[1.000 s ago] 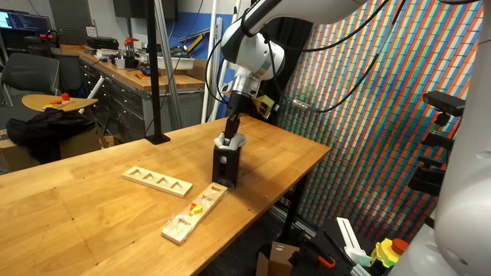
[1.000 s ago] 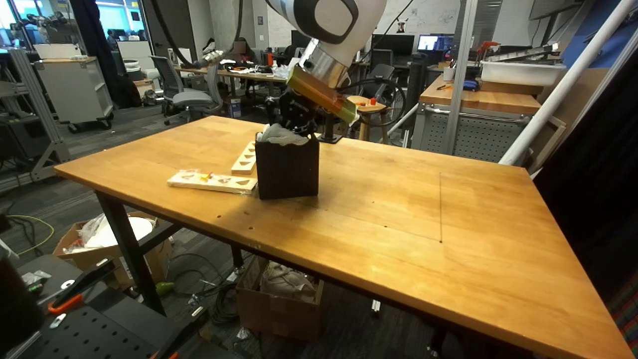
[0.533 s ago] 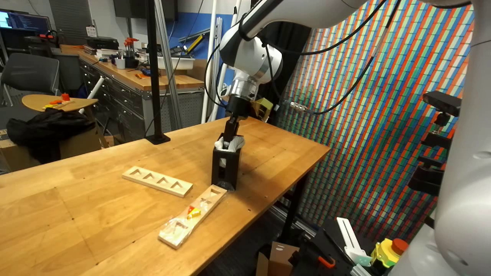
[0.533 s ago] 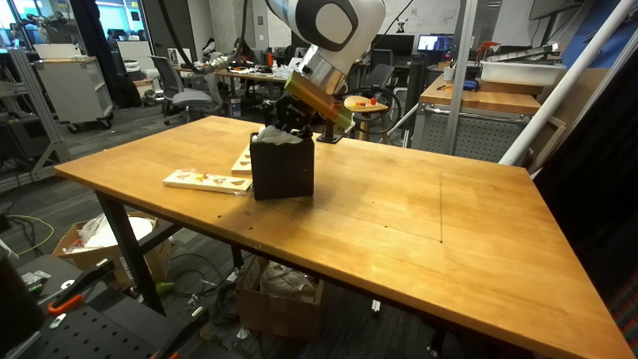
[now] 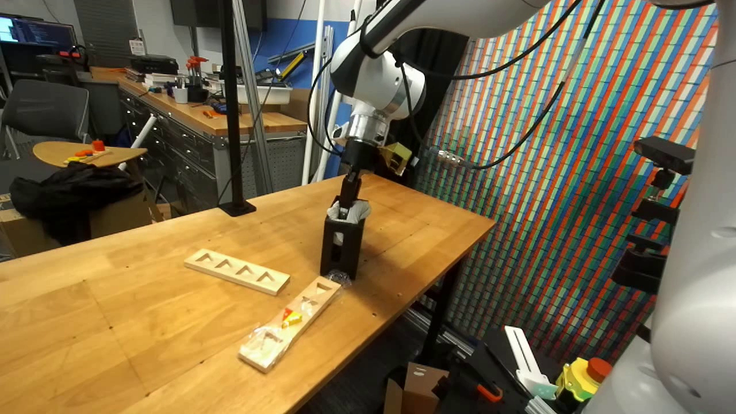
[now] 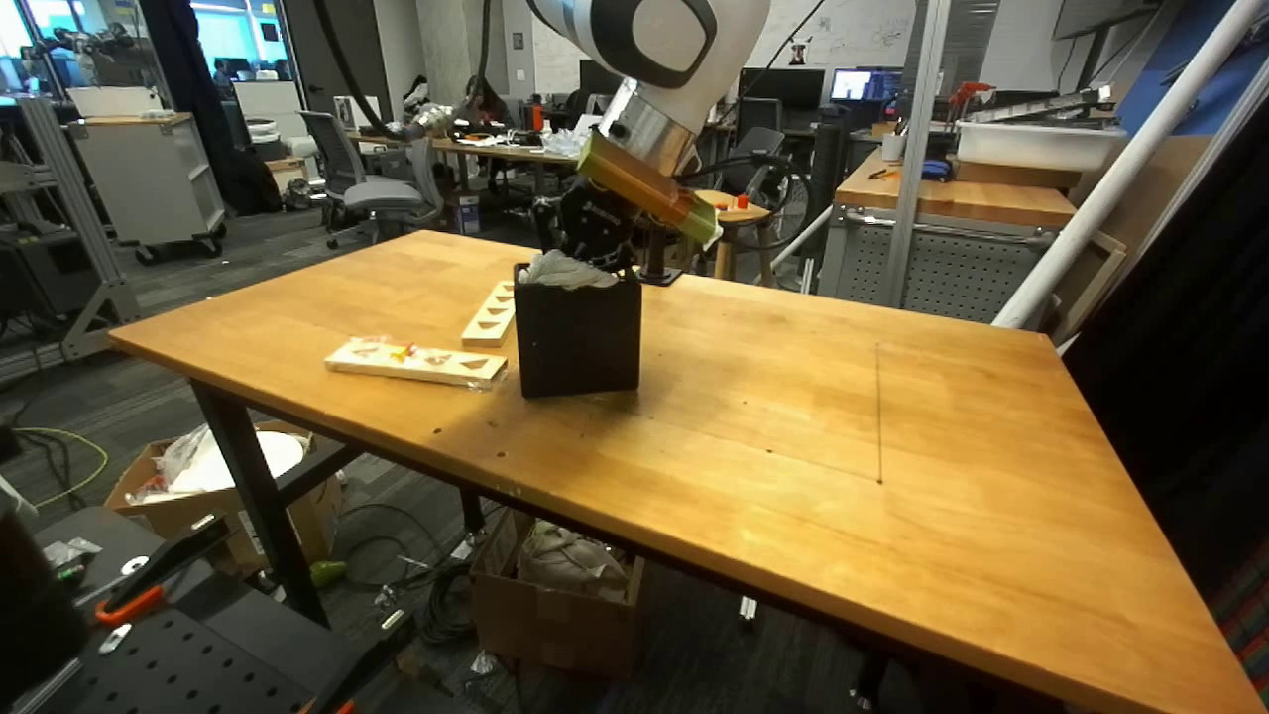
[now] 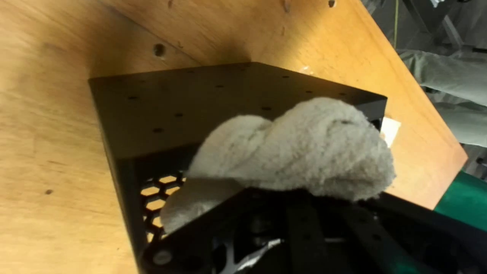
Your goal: Put the white towel inside the black object
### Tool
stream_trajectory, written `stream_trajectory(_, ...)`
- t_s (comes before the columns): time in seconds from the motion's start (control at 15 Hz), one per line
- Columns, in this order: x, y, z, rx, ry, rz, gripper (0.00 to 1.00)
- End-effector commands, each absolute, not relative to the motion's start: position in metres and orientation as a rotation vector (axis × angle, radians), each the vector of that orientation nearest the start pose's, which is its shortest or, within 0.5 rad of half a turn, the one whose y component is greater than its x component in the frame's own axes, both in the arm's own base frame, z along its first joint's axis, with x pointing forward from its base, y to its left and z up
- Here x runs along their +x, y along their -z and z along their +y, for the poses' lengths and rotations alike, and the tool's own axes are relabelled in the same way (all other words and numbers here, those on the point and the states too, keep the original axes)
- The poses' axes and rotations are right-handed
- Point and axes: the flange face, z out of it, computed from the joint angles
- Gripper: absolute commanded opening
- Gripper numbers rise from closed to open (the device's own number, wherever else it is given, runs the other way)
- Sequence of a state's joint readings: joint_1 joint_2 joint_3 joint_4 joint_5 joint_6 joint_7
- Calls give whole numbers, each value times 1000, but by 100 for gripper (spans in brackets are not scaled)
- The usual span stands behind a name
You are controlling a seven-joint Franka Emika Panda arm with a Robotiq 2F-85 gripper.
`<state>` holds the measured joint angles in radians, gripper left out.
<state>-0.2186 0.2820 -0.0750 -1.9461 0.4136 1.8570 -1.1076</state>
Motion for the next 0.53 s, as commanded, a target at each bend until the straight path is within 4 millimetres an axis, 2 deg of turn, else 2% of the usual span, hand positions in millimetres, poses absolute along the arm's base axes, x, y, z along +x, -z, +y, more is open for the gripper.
stream_trajectory(0.0,551,-367,-147,-2667,-7,-873,0)
stream_trajectory(0.2,549,-393,-152,-2761,8,-911,0)
stream_trajectory(0.47,542,-408,-148,-2809,7,-912,0)
